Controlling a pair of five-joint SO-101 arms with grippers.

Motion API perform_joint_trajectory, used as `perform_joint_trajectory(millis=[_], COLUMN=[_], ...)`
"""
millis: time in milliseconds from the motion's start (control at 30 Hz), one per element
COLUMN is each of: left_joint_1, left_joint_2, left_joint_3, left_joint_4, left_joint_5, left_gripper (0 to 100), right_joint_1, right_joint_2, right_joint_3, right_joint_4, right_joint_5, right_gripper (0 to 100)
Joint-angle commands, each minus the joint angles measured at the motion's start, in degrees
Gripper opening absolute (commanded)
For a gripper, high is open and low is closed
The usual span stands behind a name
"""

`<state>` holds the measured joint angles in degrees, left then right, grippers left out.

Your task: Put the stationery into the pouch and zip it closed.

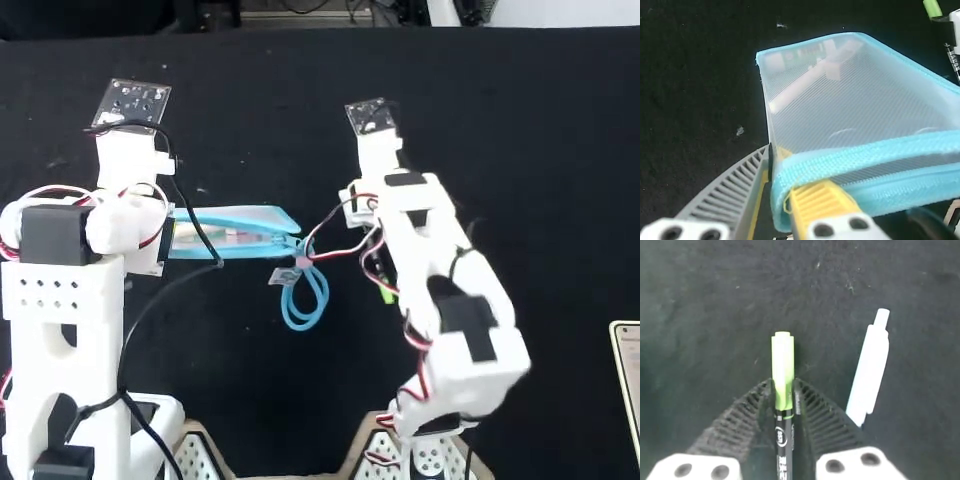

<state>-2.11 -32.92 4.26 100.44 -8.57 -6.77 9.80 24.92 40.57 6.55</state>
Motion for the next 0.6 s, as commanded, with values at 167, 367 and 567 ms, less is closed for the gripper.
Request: perform_joint_trajectory(millis=[167,367,567], left_joint_1=[0.31,0.31,0.31], left_joint_2=[0.62,0.62,0.62], left_joint_3=[0.48,0.57,1.36], left_joint_4=[0.26,0.26,0.18], left_joint_5=[-0.18,-0.18,-0.26], left_gripper=[3,3,3], right_joint_1=[8.18,20.40,30.24], right_joint_2=[-21.58,-24.57,-24.13], right_joint_3=[5.32,4.00,-1.80], right_joint_4=[11.43,14.95,23.21], right_joint_5=[1.32,12.04,20.40], right_gripper=[1.1,1.1,1.1])
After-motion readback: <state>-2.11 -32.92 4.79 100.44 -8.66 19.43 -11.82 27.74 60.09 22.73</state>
